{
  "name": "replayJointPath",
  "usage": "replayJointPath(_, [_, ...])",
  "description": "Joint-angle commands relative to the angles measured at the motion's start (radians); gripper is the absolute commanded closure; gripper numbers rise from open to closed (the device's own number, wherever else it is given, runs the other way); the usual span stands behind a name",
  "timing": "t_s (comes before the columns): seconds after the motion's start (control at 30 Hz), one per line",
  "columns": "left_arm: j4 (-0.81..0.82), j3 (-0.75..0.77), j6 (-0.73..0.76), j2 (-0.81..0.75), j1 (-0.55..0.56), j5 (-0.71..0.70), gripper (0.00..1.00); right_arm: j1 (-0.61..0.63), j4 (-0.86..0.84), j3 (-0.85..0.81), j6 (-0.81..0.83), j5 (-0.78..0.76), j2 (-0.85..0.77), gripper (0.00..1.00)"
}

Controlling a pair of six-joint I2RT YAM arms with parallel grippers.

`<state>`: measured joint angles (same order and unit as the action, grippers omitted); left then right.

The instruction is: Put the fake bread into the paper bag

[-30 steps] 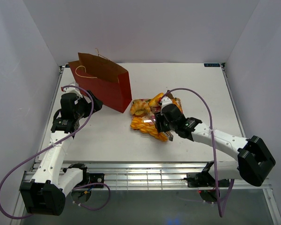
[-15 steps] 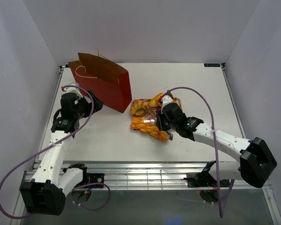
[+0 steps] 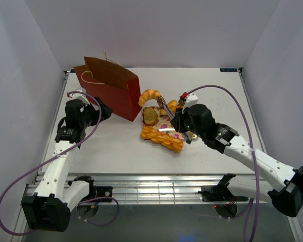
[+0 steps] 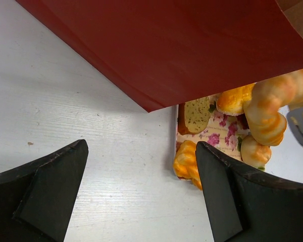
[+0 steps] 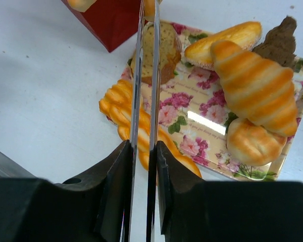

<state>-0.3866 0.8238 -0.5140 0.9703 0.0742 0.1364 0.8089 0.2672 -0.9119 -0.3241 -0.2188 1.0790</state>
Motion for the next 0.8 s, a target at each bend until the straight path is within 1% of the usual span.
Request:
replayJointPath(0.0, [0.017, -0.009, 0.005, -0.021, 0.003, 0.009, 0.02, -0.002, 0.007, -0.099, 0.023, -0.047, -0.042, 0.69])
replayJointPath(0.13, [0.008, -0.005, 0.0, -0.012, 0.003, -0.004, 0.02, -0.002, 0.033, -0.162, 0.045, -0.059, -0.051, 0.69])
replayJointPath(0.33, [0.005, -0.006, -0.004, -0.018, 0.004, -0.017, 0.02, -0.002, 0.049, -0.268, 0.086, -0.053, -0.016, 0.69])
replayJointPath(0.5, [0.003, -0.006, -0.006, -0.018, 0.004, -0.027, 0.02, -0.002, 0.026, -0.358, 0.108, -0.008, 0.038, 0.69])
replayJointPath(0.77, [0.0, -0.006, -0.008, -0.016, 0.003, -0.034, 0.02, -0.001, 0.006, -0.511, 0.131, 0.062, 0.179, 0.69])
